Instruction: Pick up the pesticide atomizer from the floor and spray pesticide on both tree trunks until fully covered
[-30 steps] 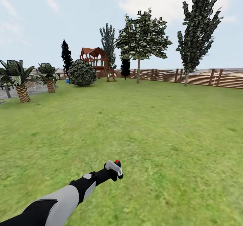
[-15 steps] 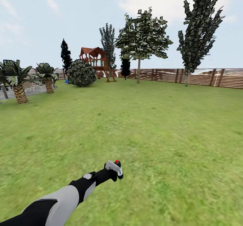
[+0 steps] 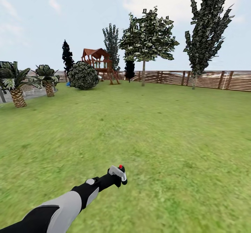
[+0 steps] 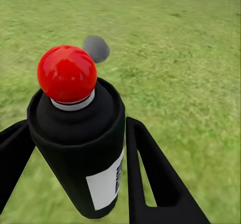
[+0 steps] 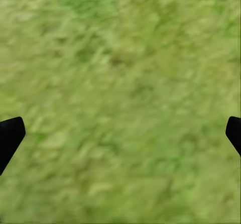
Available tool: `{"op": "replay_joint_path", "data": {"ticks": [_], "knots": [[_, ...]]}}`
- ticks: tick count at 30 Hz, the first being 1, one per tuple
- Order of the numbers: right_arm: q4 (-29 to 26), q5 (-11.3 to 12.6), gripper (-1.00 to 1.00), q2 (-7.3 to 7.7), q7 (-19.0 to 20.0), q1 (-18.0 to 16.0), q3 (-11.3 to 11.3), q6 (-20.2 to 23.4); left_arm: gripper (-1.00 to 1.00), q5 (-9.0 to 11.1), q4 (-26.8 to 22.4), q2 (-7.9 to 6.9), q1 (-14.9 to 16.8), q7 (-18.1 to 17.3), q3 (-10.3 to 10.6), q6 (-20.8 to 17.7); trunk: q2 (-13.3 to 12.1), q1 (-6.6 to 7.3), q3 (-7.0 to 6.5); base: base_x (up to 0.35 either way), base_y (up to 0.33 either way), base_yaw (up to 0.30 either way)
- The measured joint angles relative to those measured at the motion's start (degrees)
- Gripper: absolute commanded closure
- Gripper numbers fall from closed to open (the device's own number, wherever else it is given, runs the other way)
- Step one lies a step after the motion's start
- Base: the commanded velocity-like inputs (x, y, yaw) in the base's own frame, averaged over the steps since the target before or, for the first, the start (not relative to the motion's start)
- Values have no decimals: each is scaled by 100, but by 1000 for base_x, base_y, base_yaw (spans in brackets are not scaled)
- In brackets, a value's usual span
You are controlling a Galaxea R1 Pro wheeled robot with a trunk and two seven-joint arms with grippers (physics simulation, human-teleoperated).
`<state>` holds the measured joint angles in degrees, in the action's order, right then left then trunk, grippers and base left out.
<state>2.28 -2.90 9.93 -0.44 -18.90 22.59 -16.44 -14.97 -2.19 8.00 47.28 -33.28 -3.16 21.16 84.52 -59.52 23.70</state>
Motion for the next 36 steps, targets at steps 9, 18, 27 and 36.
{"op": "replay_joint_path", "data": {"ticks": [9,18,27,36], "knots": [[1,0,-100,0,0,0,0,8,100,0,0,0,0,0,0,0,0,0,0,347,0,0],[1,0,-100,0,0,0,0,9,100,-1,17,9,0,358,7,0,0,0,0,347,0,0],[1,-8,-100,0,10,0,-6,9,100,0,18,9,0,366,8,0,0,0,0,347,0,0],[1,-17,-100,-8,18,0,-9,9,100,-3,18,9,0,367,10,0,0,0,16,347,0,0]]}}
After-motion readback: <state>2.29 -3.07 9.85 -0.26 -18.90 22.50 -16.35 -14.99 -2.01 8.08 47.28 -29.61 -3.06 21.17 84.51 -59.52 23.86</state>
